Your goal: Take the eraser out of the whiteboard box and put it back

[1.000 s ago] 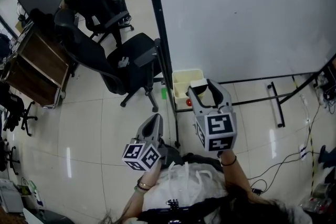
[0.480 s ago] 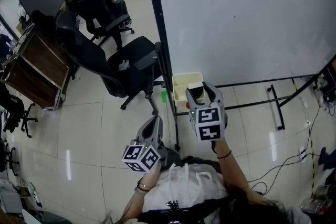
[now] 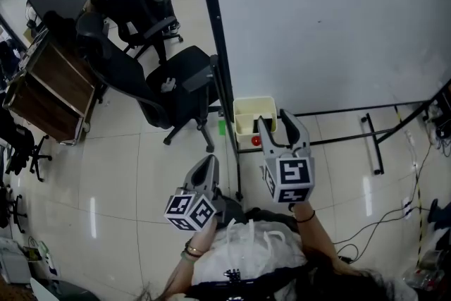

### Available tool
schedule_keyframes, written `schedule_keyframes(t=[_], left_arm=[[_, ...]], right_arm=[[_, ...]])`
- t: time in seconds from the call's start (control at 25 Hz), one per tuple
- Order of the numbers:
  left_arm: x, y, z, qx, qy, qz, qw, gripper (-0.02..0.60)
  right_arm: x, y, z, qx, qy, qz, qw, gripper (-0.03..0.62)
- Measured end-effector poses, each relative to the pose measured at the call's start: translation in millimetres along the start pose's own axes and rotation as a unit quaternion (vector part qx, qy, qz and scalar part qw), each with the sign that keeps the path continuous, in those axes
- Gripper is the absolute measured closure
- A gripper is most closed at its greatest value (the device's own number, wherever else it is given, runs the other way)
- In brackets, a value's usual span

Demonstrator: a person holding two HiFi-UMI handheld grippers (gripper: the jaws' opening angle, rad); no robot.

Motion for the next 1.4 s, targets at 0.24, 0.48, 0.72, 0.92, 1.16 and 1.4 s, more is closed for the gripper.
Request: schedule_keyframes(t=[0.24,0.48,0.72,0.92,1.16,1.4], left_arm=[[3,5,6,0.010,0.001,-0.008,0.9999,0.597],[4,4,6,0.011,0.003,-0.008,0.9999,0.597],[2,2,2,0.002,0.004,-0.005,1.0000,0.597],[1,4,3,0.002,0.007,-0.004,1.0000,0.597],[1,5,3,0.001,0.007,-0.004,1.0000,0.597],[1,4,2,-0.002,0.007,-0.005,1.0000,0.597]], right_arm=[[2,-29,8,0.023,0.021,0.014,0.999,0.594],[9,-24,7,0.014,0.067,0.006,0.998,0.589],[18,-20,4,0.010,0.047,-0.011,0.999,0.586],[19,-19,4,0.007,0.044,-0.017,0.999,0.586],[24,-19,6,0.007,0.049,-0.026,0.998,0.586],[24,-18,7,0.004,0.053,-0.026,0.998,0.586]])
Point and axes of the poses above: the fingertips, and each gripper's own axes: y forward along the fingers, z to its right, x out of its underside, the point moved 1 cm from there along -y, backward along the fingers, and after that the axes turned 14 degrees about y, right-handed, at the moved point
